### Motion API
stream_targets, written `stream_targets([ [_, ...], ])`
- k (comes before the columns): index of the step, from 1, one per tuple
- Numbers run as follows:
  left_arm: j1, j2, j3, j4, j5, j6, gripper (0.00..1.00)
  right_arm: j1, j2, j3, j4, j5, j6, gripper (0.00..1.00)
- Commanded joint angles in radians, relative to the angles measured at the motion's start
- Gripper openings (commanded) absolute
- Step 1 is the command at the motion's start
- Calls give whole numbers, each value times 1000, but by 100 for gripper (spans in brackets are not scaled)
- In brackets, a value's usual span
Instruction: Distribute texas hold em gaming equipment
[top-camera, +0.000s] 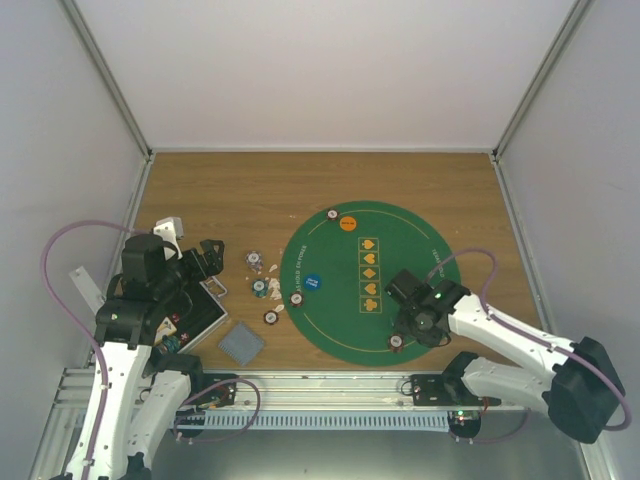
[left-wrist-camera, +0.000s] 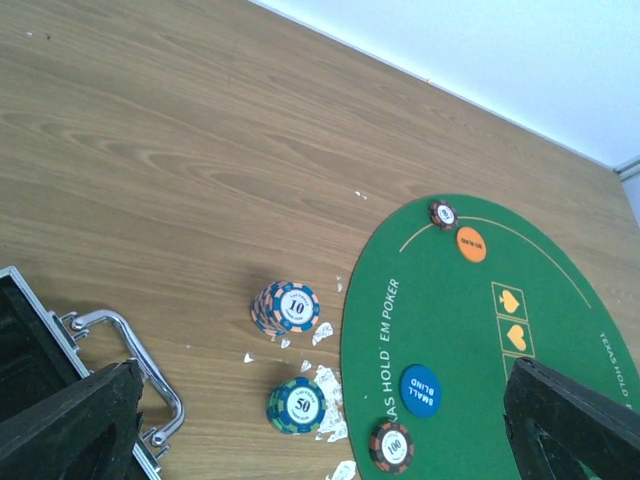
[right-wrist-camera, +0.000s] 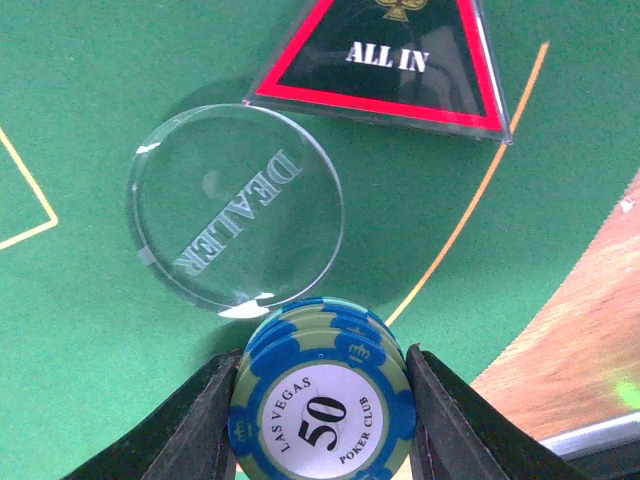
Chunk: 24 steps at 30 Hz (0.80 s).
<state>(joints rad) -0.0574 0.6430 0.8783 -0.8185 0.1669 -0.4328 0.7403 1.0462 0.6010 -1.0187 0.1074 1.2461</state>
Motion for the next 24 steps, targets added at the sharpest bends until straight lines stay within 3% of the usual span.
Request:
stream_targets([
  [1,-8,-6,-7,59,-19,24,99,-9,19,2,-27,40,65,37],
  [24,-53,8,-3,68,-64,62,99,-11,37,-15,-51,17,211,38],
])
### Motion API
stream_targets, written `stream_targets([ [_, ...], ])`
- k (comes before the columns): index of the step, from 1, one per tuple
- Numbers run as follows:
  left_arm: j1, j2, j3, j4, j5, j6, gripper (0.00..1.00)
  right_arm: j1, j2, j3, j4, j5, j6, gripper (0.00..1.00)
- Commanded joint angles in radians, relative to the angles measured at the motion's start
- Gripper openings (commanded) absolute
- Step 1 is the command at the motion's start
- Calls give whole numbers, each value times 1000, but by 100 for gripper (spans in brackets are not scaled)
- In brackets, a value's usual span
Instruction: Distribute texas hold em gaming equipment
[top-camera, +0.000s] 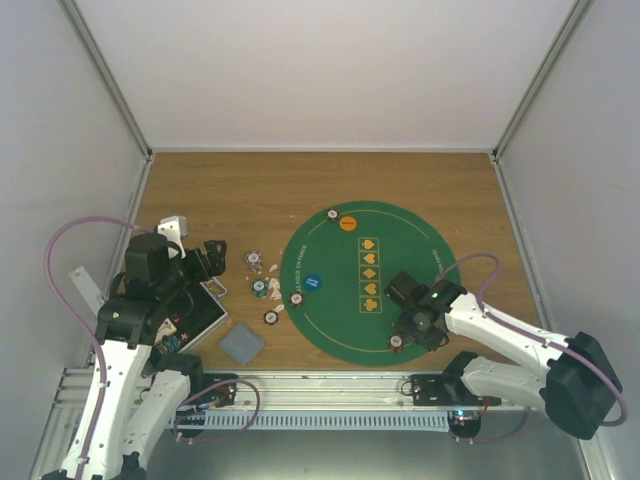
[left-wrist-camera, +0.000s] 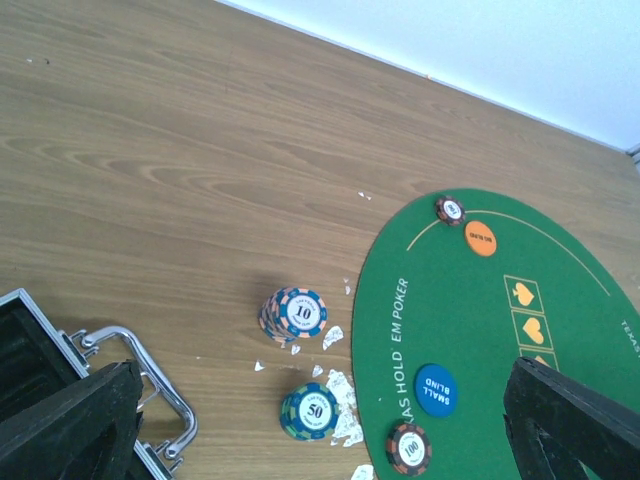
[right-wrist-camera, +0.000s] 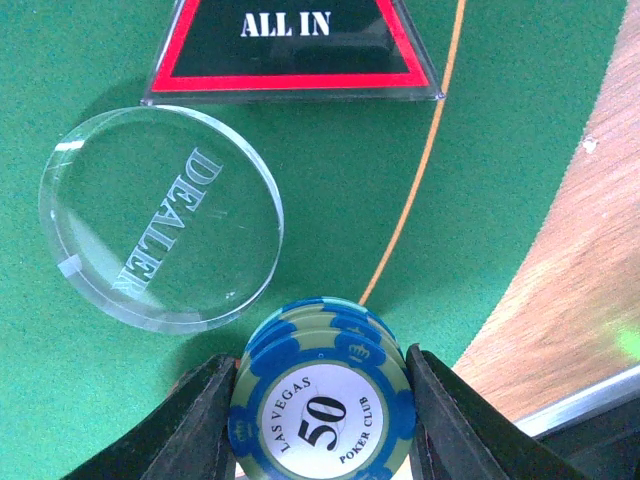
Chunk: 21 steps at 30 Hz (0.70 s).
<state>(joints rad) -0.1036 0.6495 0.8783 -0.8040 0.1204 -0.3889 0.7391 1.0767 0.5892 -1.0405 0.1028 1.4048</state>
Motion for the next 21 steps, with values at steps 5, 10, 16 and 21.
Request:
stream_targets([
  [5,-7,3,1,58,-19,18,99,-10,6,-5,-29,21,66,38],
  [10,-7,4,3,56,-21,18,99,-10,23,0,-34,21,72,44],
  [16,-7,7,5,55,-20,19,99,-10,33,3,-37,21,77,53],
  [21,-7,9,7,56,-20,19,99,-10,20,2,-36,28,76,54],
])
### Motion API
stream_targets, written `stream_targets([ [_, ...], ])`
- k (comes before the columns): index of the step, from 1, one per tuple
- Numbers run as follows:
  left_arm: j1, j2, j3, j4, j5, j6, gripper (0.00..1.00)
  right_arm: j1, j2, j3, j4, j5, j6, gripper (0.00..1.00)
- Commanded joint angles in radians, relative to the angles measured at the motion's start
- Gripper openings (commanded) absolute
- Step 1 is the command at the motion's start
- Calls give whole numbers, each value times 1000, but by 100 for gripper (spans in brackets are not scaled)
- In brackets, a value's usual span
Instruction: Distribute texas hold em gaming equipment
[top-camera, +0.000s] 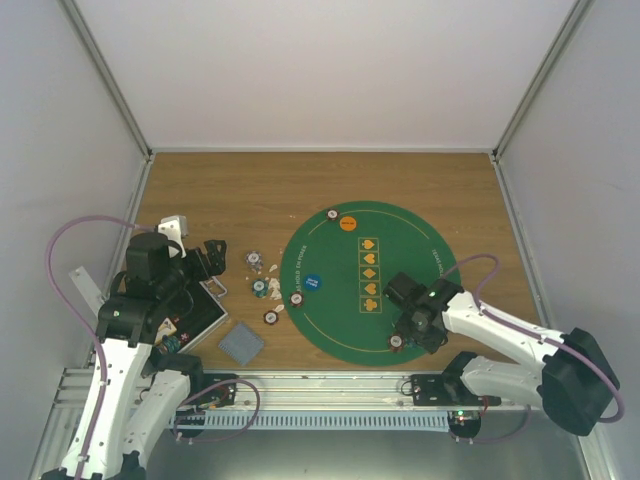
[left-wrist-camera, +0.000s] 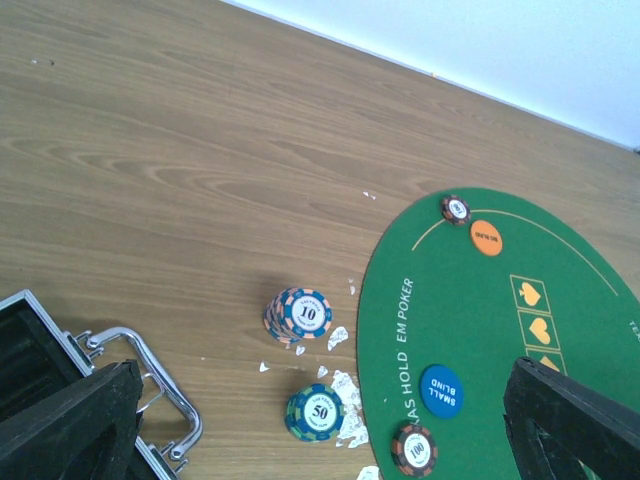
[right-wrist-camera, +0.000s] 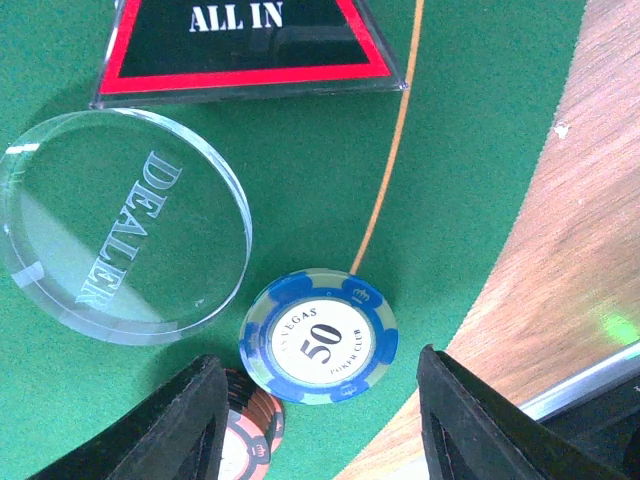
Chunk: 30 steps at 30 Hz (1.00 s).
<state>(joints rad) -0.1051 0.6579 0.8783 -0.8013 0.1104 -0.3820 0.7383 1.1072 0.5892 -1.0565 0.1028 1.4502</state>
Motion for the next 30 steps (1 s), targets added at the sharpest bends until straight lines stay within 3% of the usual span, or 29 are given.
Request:
stream_targets([
  [1,-5,1,7,52,-12,12,99,-8,-15,5,-24,33,30,54],
  [6,-5,8,11,54,-13,12,99,-9,-83,77,-74,108,2,56],
  [11,-5,20,37,49,-21,12,99,-8,-103,173,34,160,-204,62],
  [18,-5,38,56,30,-27,-6,99,36,164,415,253,129,-565,73],
  [22,-4,58,114,-3,-76,-15,99,80,287,514,460,0,-724,84],
  [30,23,110,150,-36,-46,-54,99,252,644,776,519,-58,-901,85],
])
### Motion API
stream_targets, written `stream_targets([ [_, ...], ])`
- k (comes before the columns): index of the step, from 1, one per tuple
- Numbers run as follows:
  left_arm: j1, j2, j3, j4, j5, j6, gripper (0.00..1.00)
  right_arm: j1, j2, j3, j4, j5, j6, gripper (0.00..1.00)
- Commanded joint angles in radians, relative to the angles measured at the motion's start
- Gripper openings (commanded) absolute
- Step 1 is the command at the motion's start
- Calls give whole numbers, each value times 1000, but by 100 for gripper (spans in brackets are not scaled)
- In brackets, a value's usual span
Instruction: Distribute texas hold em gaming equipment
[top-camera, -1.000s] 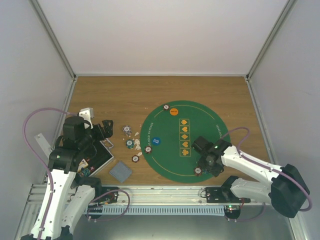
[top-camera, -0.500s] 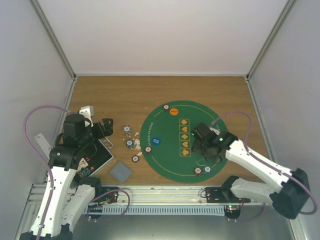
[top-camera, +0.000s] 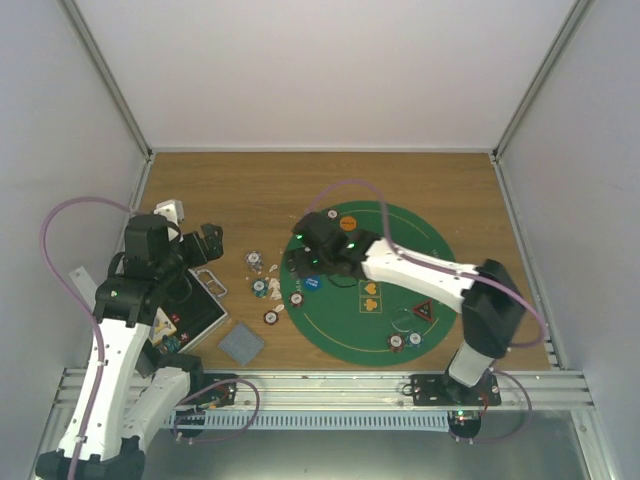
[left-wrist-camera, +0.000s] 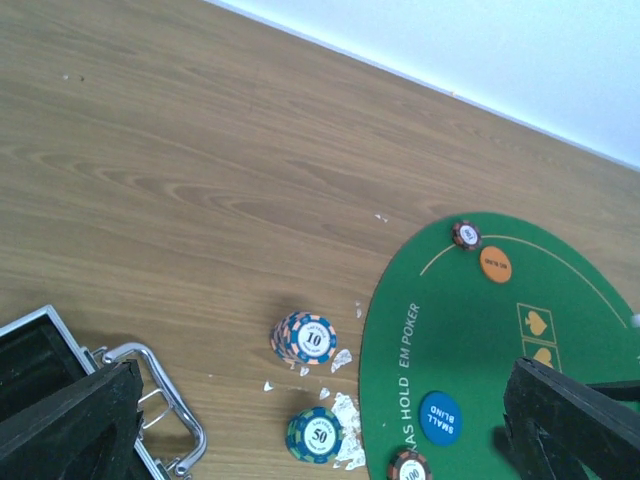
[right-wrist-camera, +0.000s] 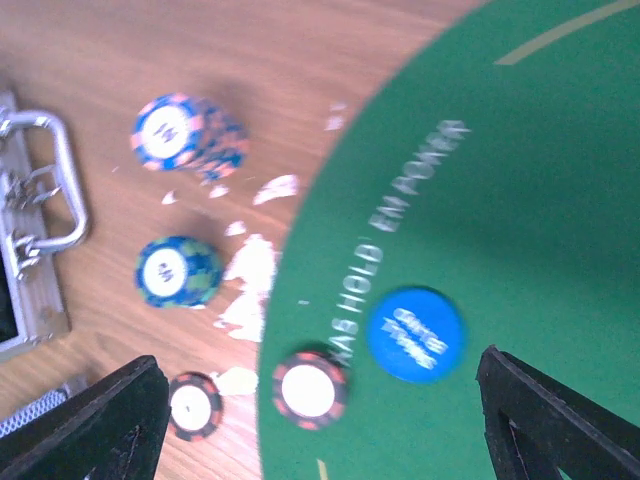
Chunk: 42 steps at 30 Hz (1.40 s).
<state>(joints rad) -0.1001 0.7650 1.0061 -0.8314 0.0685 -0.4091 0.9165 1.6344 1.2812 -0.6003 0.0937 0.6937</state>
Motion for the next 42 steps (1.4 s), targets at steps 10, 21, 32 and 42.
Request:
stream_targets([
  [10,57,-28,-30,7,20,-63,99,166,363,268,14,-46,-254,88],
  [21,57,-30,-8,5,33,-63,99,201,509,429,-11,-46,-331,88],
  [32,58,-28,-12,24,37,-51,99,202,644,586,-125,34,-320,82],
  [42,58,-32,-20,37,45,-48,99,202,676,616,-141,20,-326,61],
])
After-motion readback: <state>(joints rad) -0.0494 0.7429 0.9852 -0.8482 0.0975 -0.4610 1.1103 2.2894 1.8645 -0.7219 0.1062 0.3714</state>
